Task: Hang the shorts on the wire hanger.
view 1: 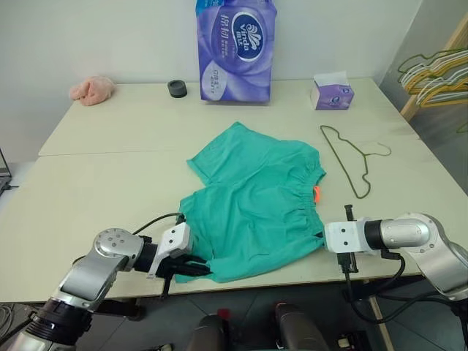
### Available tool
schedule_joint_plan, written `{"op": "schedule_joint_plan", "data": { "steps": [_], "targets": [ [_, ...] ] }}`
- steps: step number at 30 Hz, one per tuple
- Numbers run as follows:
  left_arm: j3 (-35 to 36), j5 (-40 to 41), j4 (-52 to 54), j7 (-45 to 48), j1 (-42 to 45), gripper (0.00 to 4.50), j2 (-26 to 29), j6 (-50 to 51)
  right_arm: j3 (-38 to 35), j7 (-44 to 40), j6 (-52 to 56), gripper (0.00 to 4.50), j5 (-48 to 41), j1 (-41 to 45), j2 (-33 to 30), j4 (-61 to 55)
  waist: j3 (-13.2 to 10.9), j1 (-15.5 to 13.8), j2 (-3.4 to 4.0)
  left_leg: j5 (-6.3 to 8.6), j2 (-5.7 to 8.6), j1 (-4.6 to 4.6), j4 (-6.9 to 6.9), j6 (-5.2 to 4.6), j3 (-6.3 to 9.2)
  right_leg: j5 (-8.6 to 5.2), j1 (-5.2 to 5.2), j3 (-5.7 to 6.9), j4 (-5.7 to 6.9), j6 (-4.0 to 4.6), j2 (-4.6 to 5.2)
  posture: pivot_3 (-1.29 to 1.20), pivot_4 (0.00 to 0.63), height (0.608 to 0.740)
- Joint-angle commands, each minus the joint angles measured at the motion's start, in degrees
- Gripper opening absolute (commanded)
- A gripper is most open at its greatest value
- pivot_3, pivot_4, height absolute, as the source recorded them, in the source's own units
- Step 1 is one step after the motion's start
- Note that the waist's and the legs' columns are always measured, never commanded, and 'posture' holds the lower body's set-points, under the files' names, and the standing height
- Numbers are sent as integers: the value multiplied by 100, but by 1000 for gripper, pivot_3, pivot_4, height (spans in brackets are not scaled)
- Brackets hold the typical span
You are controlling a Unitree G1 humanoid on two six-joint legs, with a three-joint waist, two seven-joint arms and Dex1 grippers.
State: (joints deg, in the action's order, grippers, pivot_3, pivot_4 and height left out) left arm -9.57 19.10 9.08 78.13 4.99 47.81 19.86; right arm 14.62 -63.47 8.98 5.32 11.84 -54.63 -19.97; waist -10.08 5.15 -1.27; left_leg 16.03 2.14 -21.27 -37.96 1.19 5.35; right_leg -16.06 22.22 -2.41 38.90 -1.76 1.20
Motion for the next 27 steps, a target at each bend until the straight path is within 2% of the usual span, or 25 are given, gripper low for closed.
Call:
{"op": "schedule_joint_plan", "data": {
  "steps": [1,9,11,15,19,23,27],
  "targets": [
    [172,269,385,-15,-154,0,85,164,-151,-225,-134,28,-170,-106,-193,-157,-1,-6,0,0,0,-1,1,0,0,1,1,1,0,1,0,-170,138,740],
    [104,336,643,-110,-428,0,117,337,-138,-531,-129,28,-468,-373,-333,-537,-2,-14,0,1,0,-1,2,1,1,-1,0,1,-2,-1,1,-171,141,740],
    [87,535,721,-126,-385,0,100,700,-135,-644,-12,498,-560,-410,-367,-600,-2,-15,-1,1,0,0,0,1,0,-1,-1,1,-2,-2,1,-171,141,740],
    [144,719,860,-268,-365,927,24,1002,-209,-909,33,1709,-801,-438,-499,-669,-2,-15,0,0,0,1,-3,0,-1,-2,-4,1,-2,-3,1,-170,140,740],
    [265,914,942,-384,-371,2128,-12,1142,-456,-1159,193,3120,-1295,-355,-618,-624,-3,-14,1,0,-1,1,-2,0,-2,-2,-3,1,-2,-3,1,-169,138,740],
    [624,1437,1082,-532,-308,3325,-68,1476,-906,-1248,634,4487,-1918,-238,-640,-530,-3,-20,0,0,-2,1,-2,0,-1,-2,-3,2,-2,-3,1,-167,135,740],
    [1034,1933,1117,-700,-86,4477,-102,1822,-1423,-1194,1287,4500,-2636,-112,-573,-400,-3,-31,0,0,-2,1,-4,0,0,-2,-4,3,-2,-3,1,-166,133,740]
  ]
}}
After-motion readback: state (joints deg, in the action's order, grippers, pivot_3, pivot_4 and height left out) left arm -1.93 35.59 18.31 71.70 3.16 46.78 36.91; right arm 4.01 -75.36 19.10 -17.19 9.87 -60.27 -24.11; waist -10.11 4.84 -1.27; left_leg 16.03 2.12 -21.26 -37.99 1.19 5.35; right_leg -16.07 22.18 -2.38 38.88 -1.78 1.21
